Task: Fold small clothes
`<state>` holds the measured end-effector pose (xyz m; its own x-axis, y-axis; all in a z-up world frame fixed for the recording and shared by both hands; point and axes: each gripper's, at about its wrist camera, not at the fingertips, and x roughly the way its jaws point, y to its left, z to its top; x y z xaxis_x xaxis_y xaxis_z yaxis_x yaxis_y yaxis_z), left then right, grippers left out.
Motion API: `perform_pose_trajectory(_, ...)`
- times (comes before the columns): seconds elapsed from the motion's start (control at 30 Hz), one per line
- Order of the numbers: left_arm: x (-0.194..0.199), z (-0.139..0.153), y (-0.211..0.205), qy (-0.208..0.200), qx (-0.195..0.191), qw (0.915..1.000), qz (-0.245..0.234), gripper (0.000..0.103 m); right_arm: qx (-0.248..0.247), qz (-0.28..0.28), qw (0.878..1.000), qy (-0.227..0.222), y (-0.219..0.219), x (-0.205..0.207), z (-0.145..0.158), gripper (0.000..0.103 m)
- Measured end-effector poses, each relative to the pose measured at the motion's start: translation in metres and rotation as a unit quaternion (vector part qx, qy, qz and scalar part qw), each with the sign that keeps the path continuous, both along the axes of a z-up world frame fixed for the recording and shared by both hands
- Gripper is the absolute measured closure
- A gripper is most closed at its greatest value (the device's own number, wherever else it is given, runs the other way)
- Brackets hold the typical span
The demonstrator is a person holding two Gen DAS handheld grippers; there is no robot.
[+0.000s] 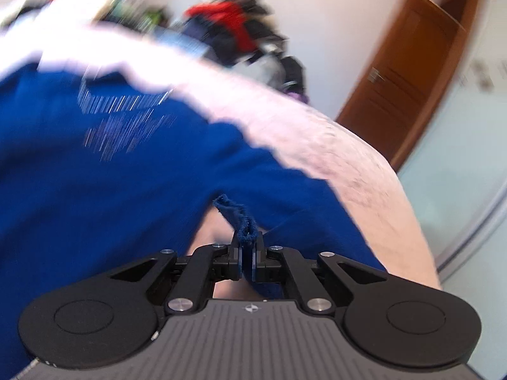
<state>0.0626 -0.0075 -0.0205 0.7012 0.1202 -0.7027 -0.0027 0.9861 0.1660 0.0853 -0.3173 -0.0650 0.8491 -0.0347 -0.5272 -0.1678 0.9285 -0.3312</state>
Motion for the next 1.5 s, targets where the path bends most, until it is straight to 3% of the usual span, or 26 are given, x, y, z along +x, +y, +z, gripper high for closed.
perform_pose_trajectory(0.1, 0.006, 0.004, 0.012, -0.009, -0.004, 0.9998, 0.017, 0.000, 0.120, -0.041, 0.991, -0.033, -0.045, 0.001, 0.042, 0.099)
perform_pose_trajectory(0.17, 0.009, 0.006, 0.020, -0.014, -0.004, 0.9995, 0.028, 0.000, 0.207, -0.066, 0.974, -0.062, -0.079, 0.000, 0.070, 0.098)
perform_pose_trajectory(0.23, 0.013, 0.008, 0.029, -0.016, -0.005, 0.9991, 0.039, 0.000, 0.285, -0.080, 0.951, -0.092, -0.111, -0.002, 0.093, 0.097)
perform_pose_trajectory(0.4, 0.022, 0.009, 0.053, -0.020, 0.002, 0.9975, 0.068, 0.000, 0.424, -0.089, 0.886, -0.167, -0.158, -0.007, 0.133, 0.096)
perform_pose_trajectory(0.53, 0.028, 0.012, 0.075, -0.026, 0.008, 0.9948, 0.098, 0.000, 0.513, -0.081, 0.829, -0.210, -0.176, -0.001, 0.144, 0.096)
perform_pose_trajectory(0.67, 0.037, 0.010, 0.101, -0.028, 0.019, 0.9912, 0.128, 0.000, 0.580, -0.077, 0.780, -0.222, -0.176, 0.014, 0.138, 0.095)
perform_pose_trajectory(0.83, 0.056, 0.007, 0.128, -0.027, 0.039, 0.9875, 0.151, 0.000, 0.616, -0.041, 0.763, -0.190, -0.139, 0.047, 0.123, 0.095)
perform_pose_trajectory(1.0, 0.068, -0.002, 0.140, -0.027, 0.060, 0.9873, 0.144, 0.000, 0.647, 0.003, 0.748, -0.147, -0.088, 0.092, 0.115, 0.095)
perform_pose_trajectory(1.1, 0.074, -0.013, 0.148, -0.007, 0.046, 0.9901, 0.133, 0.000, 0.668, 0.031, 0.733, -0.124, -0.059, 0.112, 0.119, 0.095)
perform_pose_trajectory(1.33, 0.073, -0.032, 0.163, 0.038, -0.024, 0.9938, 0.102, 0.000, 0.680, 0.100, 0.725, -0.043, 0.034, 0.147, 0.117, 0.095)
perform_pose_trajectory(1.5, 0.065, -0.030, 0.170, 0.025, -0.001, 0.9926, 0.119, 0.000, 0.677, 0.120, 0.725, 0.034, 0.103, 0.168, 0.091, 0.094)
